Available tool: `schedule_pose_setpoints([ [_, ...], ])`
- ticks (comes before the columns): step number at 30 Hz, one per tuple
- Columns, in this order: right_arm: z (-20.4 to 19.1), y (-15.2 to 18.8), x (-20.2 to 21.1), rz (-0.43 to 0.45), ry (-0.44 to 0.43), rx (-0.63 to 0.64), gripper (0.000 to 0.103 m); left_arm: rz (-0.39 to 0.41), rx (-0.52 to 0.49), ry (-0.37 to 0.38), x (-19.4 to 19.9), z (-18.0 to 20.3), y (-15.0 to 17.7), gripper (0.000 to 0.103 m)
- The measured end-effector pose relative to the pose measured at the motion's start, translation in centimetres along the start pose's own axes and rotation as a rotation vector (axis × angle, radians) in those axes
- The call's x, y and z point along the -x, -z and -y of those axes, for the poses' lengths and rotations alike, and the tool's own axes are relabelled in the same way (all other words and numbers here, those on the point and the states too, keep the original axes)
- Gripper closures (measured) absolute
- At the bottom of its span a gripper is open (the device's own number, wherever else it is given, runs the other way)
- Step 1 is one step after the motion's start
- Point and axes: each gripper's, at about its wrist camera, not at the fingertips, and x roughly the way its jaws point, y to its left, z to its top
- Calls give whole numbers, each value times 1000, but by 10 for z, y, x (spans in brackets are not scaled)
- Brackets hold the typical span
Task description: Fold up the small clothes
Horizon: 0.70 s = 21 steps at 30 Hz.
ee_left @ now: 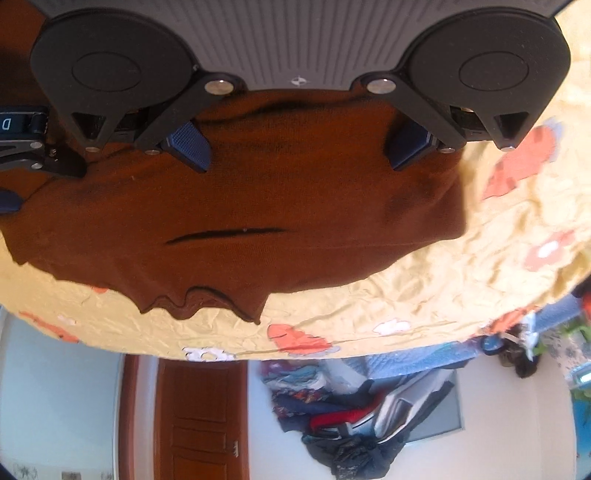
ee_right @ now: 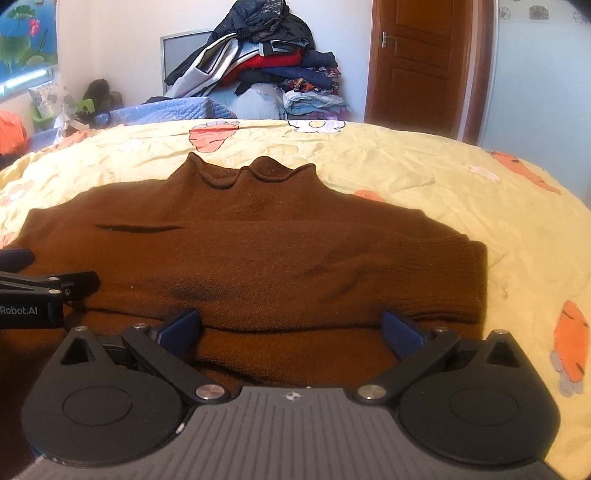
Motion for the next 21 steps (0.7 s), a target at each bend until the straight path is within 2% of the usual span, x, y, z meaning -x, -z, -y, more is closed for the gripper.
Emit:
schedule_pose_setpoints([
  [3,1,7,22,-31,13,-33,0,-29,-26,69,30,9,17,0],
  [5,1,24,34,-34,-6,1,0,-71,-36,108,39,14,38,0],
  [6,0,35,38,-18,7,38,0,-18,-32,99,47,15,50,0],
  [7,3,41,44,1,-8,19,0,-10,-30,81,52,15,56,0],
  [11,12,46,61,-71,35,-46,0,-103,52,44,69,8,60,0],
  [14,11,70,84,-42,37,-32,0,-108,76,8,87,8,76,0],
  [17,8,90,103,-15,45,-17,0,-90,87,-12,105,11,93,0],
  [21,10,104,118,-9,36,-40,0,-16,79,-13,118,12,114,0],
])
